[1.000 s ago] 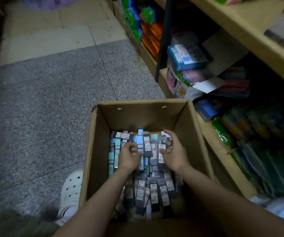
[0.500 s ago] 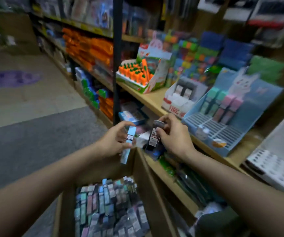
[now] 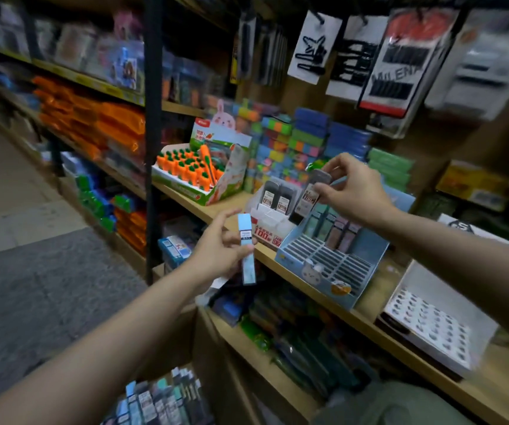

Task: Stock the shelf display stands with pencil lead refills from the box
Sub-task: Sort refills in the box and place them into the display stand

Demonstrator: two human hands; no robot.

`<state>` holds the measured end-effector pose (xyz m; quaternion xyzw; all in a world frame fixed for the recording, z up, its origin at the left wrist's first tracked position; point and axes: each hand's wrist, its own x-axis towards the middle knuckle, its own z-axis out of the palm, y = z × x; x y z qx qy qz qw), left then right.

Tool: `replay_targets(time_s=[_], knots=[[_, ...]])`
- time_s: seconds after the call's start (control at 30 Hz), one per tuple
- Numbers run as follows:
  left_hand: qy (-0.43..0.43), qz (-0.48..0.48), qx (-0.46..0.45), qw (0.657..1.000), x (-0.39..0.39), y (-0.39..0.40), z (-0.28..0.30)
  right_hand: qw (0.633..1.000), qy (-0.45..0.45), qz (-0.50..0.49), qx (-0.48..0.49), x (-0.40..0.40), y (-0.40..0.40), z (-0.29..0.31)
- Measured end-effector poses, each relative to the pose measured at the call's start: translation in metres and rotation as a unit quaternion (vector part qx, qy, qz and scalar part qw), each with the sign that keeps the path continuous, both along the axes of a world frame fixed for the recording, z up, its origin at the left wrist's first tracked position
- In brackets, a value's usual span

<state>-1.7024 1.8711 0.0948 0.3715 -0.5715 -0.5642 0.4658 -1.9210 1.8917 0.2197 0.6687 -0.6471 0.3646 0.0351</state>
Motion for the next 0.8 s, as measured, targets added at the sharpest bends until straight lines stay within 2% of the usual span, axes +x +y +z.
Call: replay_targets(time_s=[0.17, 0.33, 0.5, 0.63, 0.8], knots=[[0.011, 0.002, 0.004, 1.0, -0.01, -0.022, 0.002, 0.999, -0.032, -0.037, -0.009, -0.009, -0.031, 0.01], [0.022, 0.036, -0.013, 0.999, -0.004, -0.039, -0.005, 0.998, -0.014, -0.053, -0.023, 0.01, -0.07, -0.016], [0.03, 0.067, -0.016, 0.997, 0.004, -0.05, -0.008, 0.996, -0.003, -0.086, 0.01, 0.018, -0.1, -0.032], [0.025, 0.058, -0.012, 0.998, 0.005, -0.053, -0.011, 0.995, 0.041, -0.083, 0.026, 0.016, -0.107, -0.041], [0.009, 0.039, -0.002, 0.999, 0.001, -0.049, -0.014, 0.974, 0.169, -0.149, 0.032, 0.015, -0.107, -0.049]])
